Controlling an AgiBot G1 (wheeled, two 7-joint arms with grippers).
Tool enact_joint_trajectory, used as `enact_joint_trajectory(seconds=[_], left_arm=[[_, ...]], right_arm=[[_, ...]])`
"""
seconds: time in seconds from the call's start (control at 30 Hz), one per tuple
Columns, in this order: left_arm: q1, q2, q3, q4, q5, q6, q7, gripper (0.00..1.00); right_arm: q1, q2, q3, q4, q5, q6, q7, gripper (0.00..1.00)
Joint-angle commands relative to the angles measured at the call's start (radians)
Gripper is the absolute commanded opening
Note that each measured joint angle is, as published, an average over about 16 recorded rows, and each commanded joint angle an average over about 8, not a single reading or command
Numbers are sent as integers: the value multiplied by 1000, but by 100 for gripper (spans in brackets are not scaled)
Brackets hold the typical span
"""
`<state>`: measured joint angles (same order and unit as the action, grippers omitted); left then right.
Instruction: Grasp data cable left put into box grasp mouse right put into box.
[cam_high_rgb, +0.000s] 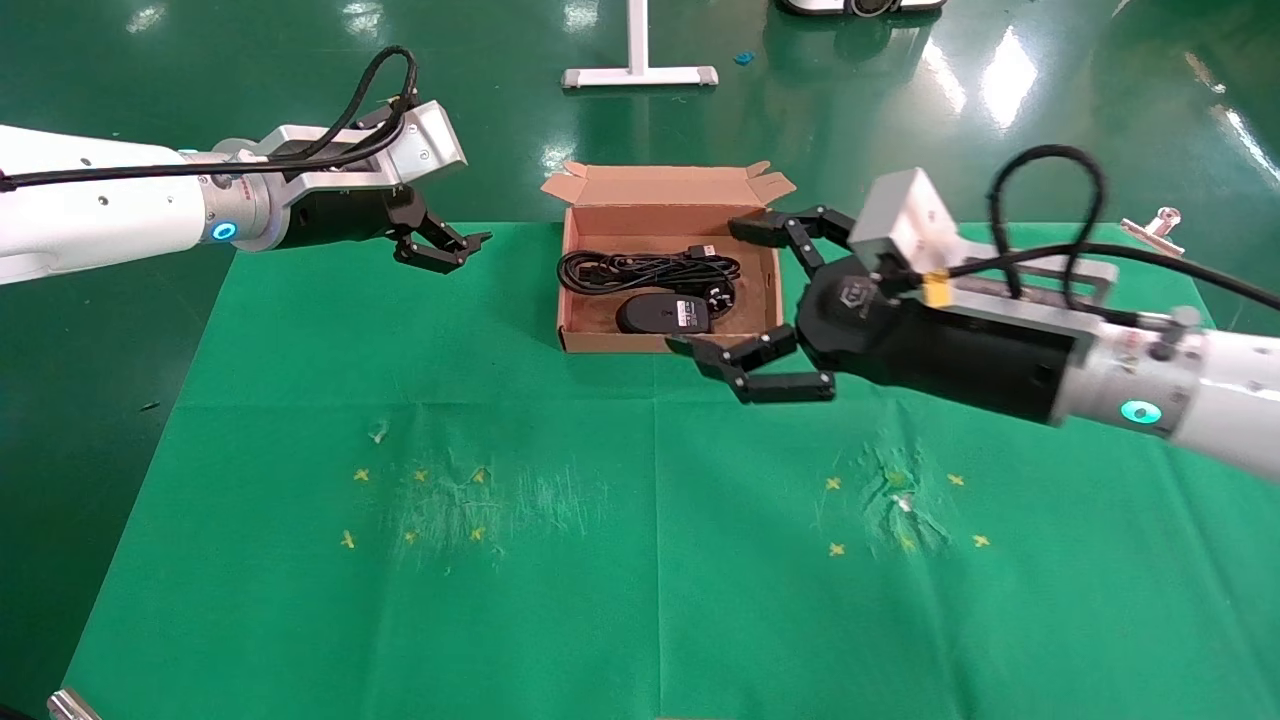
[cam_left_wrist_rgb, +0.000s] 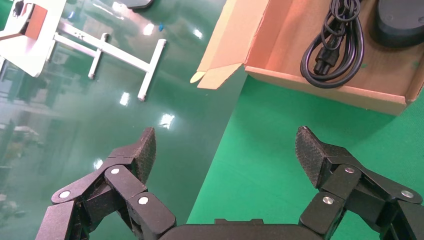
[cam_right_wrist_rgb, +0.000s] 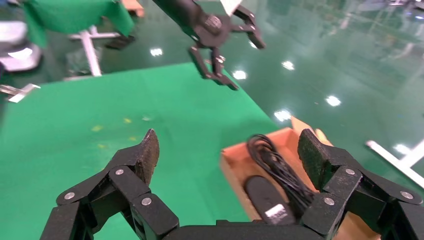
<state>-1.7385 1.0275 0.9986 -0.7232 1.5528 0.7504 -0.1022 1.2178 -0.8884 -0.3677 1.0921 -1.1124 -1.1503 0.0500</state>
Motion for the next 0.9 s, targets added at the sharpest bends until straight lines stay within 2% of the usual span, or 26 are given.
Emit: enact_joint_trajectory(seconds=[0.03, 0.73, 0.9], left_arm=[[1, 0, -1, 0, -1, 1, 0, 100], [233, -146, -252, -196, -288, 261, -30, 100], [291, -182, -315, -245, -360, 326, -37, 100]], right_arm=[[-11, 21, 7, 14, 29, -26, 10, 100], [-123, 238, 76, 165, 328, -297, 118, 100], [-141, 272, 86, 188, 375, -339, 135, 100]])
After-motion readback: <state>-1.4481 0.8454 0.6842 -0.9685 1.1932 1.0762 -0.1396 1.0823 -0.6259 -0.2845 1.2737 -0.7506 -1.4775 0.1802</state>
